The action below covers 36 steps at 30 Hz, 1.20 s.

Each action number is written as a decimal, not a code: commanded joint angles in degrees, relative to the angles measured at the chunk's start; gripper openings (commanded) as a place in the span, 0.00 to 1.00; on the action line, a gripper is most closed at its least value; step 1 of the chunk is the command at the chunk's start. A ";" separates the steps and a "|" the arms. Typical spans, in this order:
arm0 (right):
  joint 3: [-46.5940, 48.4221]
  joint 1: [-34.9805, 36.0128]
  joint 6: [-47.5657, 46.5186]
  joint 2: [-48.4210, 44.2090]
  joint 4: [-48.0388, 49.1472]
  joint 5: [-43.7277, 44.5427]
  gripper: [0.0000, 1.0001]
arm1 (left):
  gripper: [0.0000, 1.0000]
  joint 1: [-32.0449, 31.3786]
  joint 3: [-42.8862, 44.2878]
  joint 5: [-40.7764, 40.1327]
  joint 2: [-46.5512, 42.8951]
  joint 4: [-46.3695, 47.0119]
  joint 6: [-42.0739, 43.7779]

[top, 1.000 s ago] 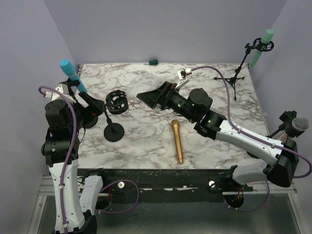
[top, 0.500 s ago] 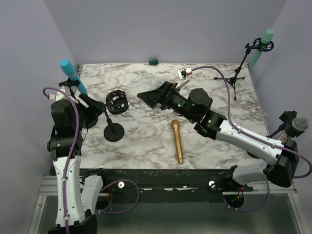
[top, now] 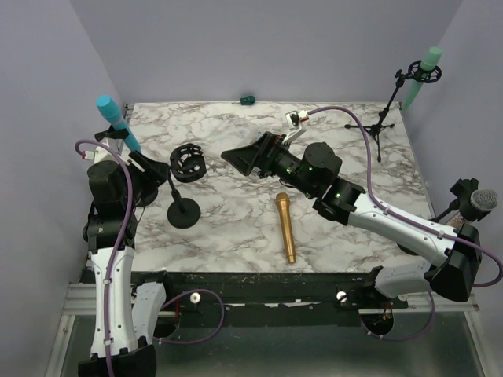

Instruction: Remove the microphone from the stand

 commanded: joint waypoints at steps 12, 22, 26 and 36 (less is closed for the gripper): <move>-0.01 -0.23 -0.66 0.80 -0.38 0.71 1.00 | 0.49 0.30 -13.19 0.73 -5.66 1.09 4.33; -0.36 -0.27 0.58 2.04 0.47 -0.83 1.00 | 0.48 0.22 -20.48 1.74 -5.58 3.59 4.42; -0.67 -0.27 0.69 2.07 0.48 -0.75 1.00 | 0.49 0.06 -21.45 1.78 -4.65 4.21 3.19; -1.15 -0.26 1.15 2.60 0.98 -1.14 1.00 | 0.49 -0.14 -23.07 2.06 -0.98 4.47 -0.14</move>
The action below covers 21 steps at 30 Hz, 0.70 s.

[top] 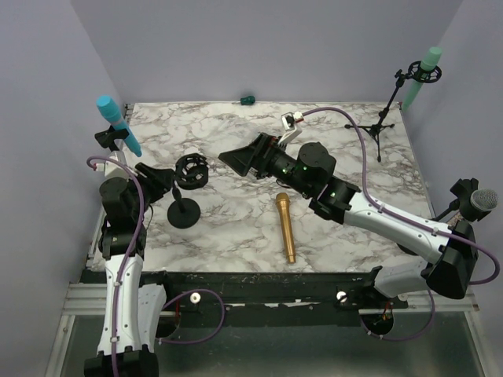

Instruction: Remove the microphone from the stand

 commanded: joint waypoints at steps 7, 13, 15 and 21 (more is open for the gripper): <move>-1.47 -0.25 1.62 2.52 1.81 -1.49 1.00 | 0.49 -0.15 -7.93 -2.10 3.67 -14.30 -2.37; -1.07 -0.29 3.09 5.45 3.34 -5.23 1.00 | 0.49 -0.25 -9.83 -4.44 1.12 -14.52 -4.48; -0.46 -0.26 3.45 6.60 3.07 -5.95 1.00 | 0.49 -0.34 -10.10 -4.98 0.74 -14.76 -5.07; 0.10 -0.24 4.10 8.16 2.88 -6.87 1.00 | 0.56 -0.32 -7.95 -4.65 -0.33 -15.04 -3.69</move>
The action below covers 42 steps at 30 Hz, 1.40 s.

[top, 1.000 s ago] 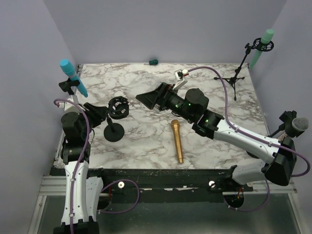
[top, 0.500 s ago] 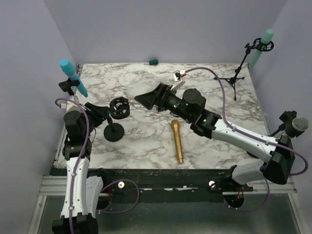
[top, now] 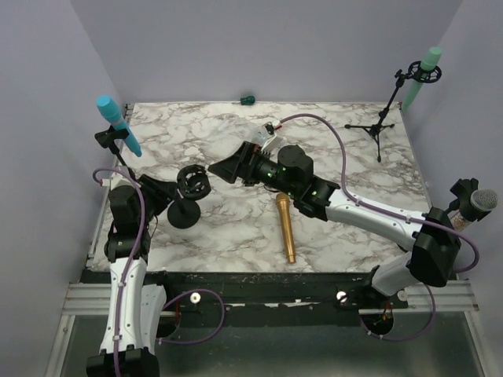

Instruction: Remove the microphone from the stand

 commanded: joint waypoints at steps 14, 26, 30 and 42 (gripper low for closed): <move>1.75 -0.24 7.50 10.23 4.38 -9.15 1.00 | 0.98 -0.08 12.09 7.30 -6.55 -17.44 6.54; 4.79 -0.24 17.73 20.64 6.42 -13.00 1.00 | 0.98 -0.14 14.95 24.68 -10.88 -11.35 4.49; 4.54 -0.24 19.28 21.95 7.71 -11.91 1.00 | 0.98 -0.39 16.28 25.95 -12.27 -11.70 5.35; 9.07 -0.20 20.98 27.10 10.13 -11.77 0.99 | 0.99 -1.85 19.59 28.82 -13.16 -14.28 9.48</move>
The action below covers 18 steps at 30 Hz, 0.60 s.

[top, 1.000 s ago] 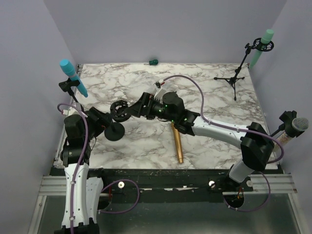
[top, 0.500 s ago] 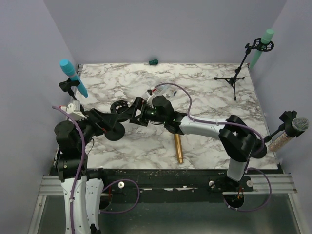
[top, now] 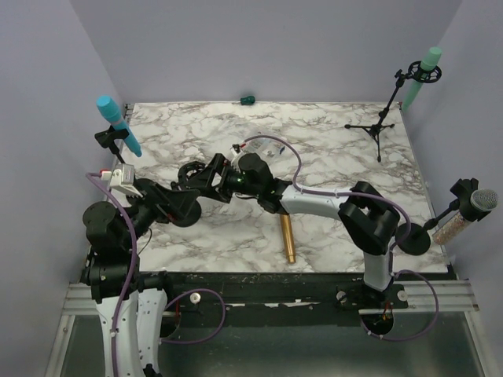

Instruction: Remove the microphone from the stand

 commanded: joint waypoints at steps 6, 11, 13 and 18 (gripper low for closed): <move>4.41 -0.25 1.42 3.90 2.45 0.00 0.93 | 0.99 -2.31 4.96 3.35 0.23 -2.00 4.64; 5.21 -0.22 1.76 4.60 2.32 -0.02 0.78 | 0.98 -3.33 6.64 2.79 0.75 -3.42 6.39; 5.57 -0.26 2.30 5.26 2.32 -0.45 0.73 | 0.99 -3.62 7.18 2.39 0.82 -3.87 6.95; 7.60 -0.10 2.73 7.01 2.93 -2.72 0.67 | 0.99 -4.14 8.44 2.47 1.30 -4.01 6.92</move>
